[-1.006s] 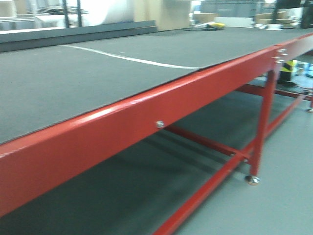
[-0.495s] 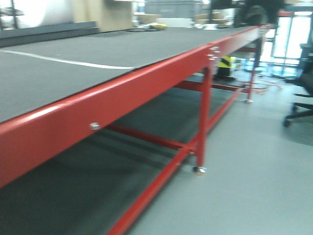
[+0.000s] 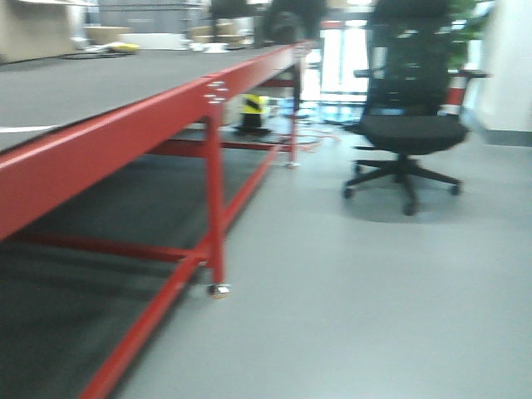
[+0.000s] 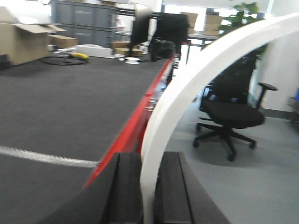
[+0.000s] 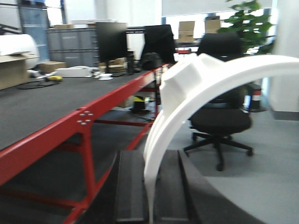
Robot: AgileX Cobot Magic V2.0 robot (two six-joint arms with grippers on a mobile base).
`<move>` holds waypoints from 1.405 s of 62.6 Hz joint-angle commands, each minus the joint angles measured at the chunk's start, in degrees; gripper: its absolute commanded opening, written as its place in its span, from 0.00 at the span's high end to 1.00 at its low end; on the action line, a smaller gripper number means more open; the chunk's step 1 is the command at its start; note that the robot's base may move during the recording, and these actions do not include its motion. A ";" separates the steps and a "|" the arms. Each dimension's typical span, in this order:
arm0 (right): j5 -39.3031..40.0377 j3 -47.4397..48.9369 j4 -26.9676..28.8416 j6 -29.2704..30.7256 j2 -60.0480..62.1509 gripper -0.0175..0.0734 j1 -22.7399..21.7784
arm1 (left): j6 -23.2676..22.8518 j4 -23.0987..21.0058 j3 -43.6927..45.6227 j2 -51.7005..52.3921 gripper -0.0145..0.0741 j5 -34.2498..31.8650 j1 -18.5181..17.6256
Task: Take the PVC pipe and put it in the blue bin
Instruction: 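Drive the base back and turn away from the table, then drive the base past the chair toward the blue-bin shelf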
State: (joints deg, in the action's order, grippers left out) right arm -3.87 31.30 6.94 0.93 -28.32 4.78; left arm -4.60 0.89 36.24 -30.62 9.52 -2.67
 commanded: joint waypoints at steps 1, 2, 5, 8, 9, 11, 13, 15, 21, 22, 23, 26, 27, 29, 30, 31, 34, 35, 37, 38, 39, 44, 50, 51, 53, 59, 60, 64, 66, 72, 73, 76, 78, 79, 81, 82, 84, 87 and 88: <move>0.95 -0.12 -0.29 0.17 0.35 0.98 -0.02 | -0.17 -0.45 -0.02 0.28 0.96 -1.59 0.13; 0.95 -0.12 -0.29 0.17 0.35 0.98 -0.02 | -0.17 -0.45 -0.02 0.28 0.96 -1.59 0.13; 0.95 -0.12 -0.29 0.17 0.35 0.98 -0.02 | -0.17 -0.45 -0.02 0.28 0.96 -1.59 0.13; 0.95 -0.12 -0.29 0.17 0.35 0.98 -0.02 | -0.17 -0.45 -0.02 0.28 0.96 -1.59 0.13; 0.95 -0.12 -0.29 0.17 0.35 0.98 -0.02 | -0.17 -0.45 -0.02 0.28 0.96 -1.59 0.13; 0.95 -0.12 -0.29 0.17 0.35 0.98 -0.02 | -0.17 -0.45 -0.02 0.28 0.96 -1.59 0.13; 0.95 -0.12 -0.29 0.17 0.35 0.98 -0.02 | -0.17 -0.45 -0.02 0.28 0.96 -1.59 0.13; 0.95 -0.12 -0.29 0.17 0.35 0.98 -0.02 | -0.17 -0.45 -0.02 0.28 0.96 -1.59 0.13; 0.95 -0.12 -0.29 0.17 0.35 0.98 -0.02 | -0.17 -0.45 -0.02 0.28 0.96 -1.59 0.13; 0.95 -0.12 -0.29 0.17 0.35 0.98 -0.02 | -0.17 -0.45 -0.02 0.28 0.96 -1.59 0.13; 0.95 -0.12 -0.29 0.17 0.35 0.98 -0.02 | -0.17 -0.45 -0.02 0.28 0.96 -1.59 0.13; 0.95 -0.12 -0.29 0.17 0.35 0.98 -0.02 | -0.17 -0.45 -0.02 0.28 0.96 -1.59 0.13; 0.95 -0.12 -0.29 0.17 0.35 0.98 -0.02 | -0.17 -0.45 -0.02 0.28 0.96 -1.59 0.13; 0.95 -0.12 -0.29 0.17 0.35 0.98 -0.02 | -0.17 -0.45 -0.02 0.28 0.96 -1.59 0.13; 0.95 -0.12 -0.29 0.17 0.35 0.98 -0.02 | -0.17 -0.45 -0.02 0.28 0.96 -1.59 0.13; 0.95 -0.12 -0.29 0.17 0.35 0.98 -0.02 | -0.17 -0.45 -0.02 0.28 0.96 -1.59 0.13; 0.95 -0.12 -0.29 0.17 0.35 0.98 -0.02 | -0.17 -0.45 -0.02 0.28 0.96 -1.59 0.13; 0.95 -0.12 -0.29 0.17 0.35 0.98 -0.02 | -0.17 -0.45 -0.02 0.28 0.96 -1.59 0.13; 0.95 -0.12 -0.29 0.17 0.35 0.98 -0.02 | -0.17 -0.45 -0.02 0.28 0.96 -1.59 0.13; 0.95 -0.12 -0.29 0.17 0.35 0.98 -0.02 | -0.17 -0.45 -0.02 0.28 0.96 -1.59 0.13; 0.95 -0.12 -0.29 0.17 0.35 0.98 -0.02 | -0.17 -0.45 -0.02 0.28 0.96 -1.59 0.13; 0.95 -0.12 -0.29 0.17 0.35 0.98 -0.02 | -0.17 -0.45 -0.02 0.28 0.96 -1.59 0.13; 0.95 -0.12 -0.29 0.17 0.35 0.98 -0.02 | -0.17 -0.45 -0.02 0.28 0.96 -1.59 0.13; 0.95 -0.12 -0.29 0.17 0.35 0.98 -0.02 | -0.17 -0.45 -0.02 0.28 0.96 -1.59 0.13; 0.95 -0.12 -0.29 0.17 0.35 0.98 -0.02 | -0.17 -0.45 -0.02 0.28 0.96 -1.59 0.13; 0.95 -0.12 -0.29 0.17 0.35 0.98 -0.02 | -0.17 -0.45 -0.02 0.28 0.96 -1.59 0.13; 0.95 -0.12 -0.29 0.17 0.35 0.98 -0.02 | -0.17 -0.45 -0.02 0.28 0.96 -1.59 0.13; 0.95 -0.12 -0.29 0.17 0.35 0.98 -0.02 | -0.17 -0.45 -0.02 0.28 0.96 -1.59 0.13; 0.95 -0.12 -0.29 0.17 0.35 0.98 -0.02 | -0.17 -0.45 -0.02 0.28 0.96 -1.59 0.13; 0.95 -0.12 -0.29 0.17 0.35 0.98 -0.02 | -0.17 -0.45 -0.02 0.28 0.96 -1.59 0.13; 0.95 -0.12 -0.29 0.17 0.35 0.98 -0.02 | -0.17 -0.45 -0.02 0.28 0.96 -1.59 0.13; 0.95 -0.12 -0.29 0.17 0.35 0.98 -0.02 | -0.17 -0.45 -0.02 0.28 0.96 -1.59 0.13; 0.95 -0.12 -0.29 0.17 0.35 0.98 -0.02 | -0.17 -0.45 -0.02 0.28 0.96 -1.59 0.13; 0.95 -0.12 -0.29 0.17 0.35 0.98 -0.02 | -0.17 -0.45 -0.02 0.28 0.96 -1.59 0.13; 0.95 -0.12 -0.29 0.17 0.35 0.98 -0.02 | -0.17 -0.45 -0.02 0.28 0.96 -1.59 0.13; 0.95 -0.12 -0.29 0.17 0.35 0.98 -0.02 | -0.17 -0.45 -0.02 0.28 0.96 -1.59 0.13; 0.95 -0.12 -0.29 0.17 0.35 0.98 -0.02 | -0.17 -0.45 -0.02 0.28 0.96 -1.59 0.13; 0.95 -0.12 -0.29 0.17 0.35 0.98 -0.02 | -0.17 -0.45 -0.02 0.28 0.96 -1.59 0.13; 0.95 -0.12 -0.29 0.17 0.35 0.98 -0.02 | -0.17 -0.45 -0.02 0.28 0.96 -1.59 0.13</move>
State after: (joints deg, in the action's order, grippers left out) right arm -3.87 31.30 6.94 0.93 -28.32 4.78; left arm -4.60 0.89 36.24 -30.62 9.52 -2.67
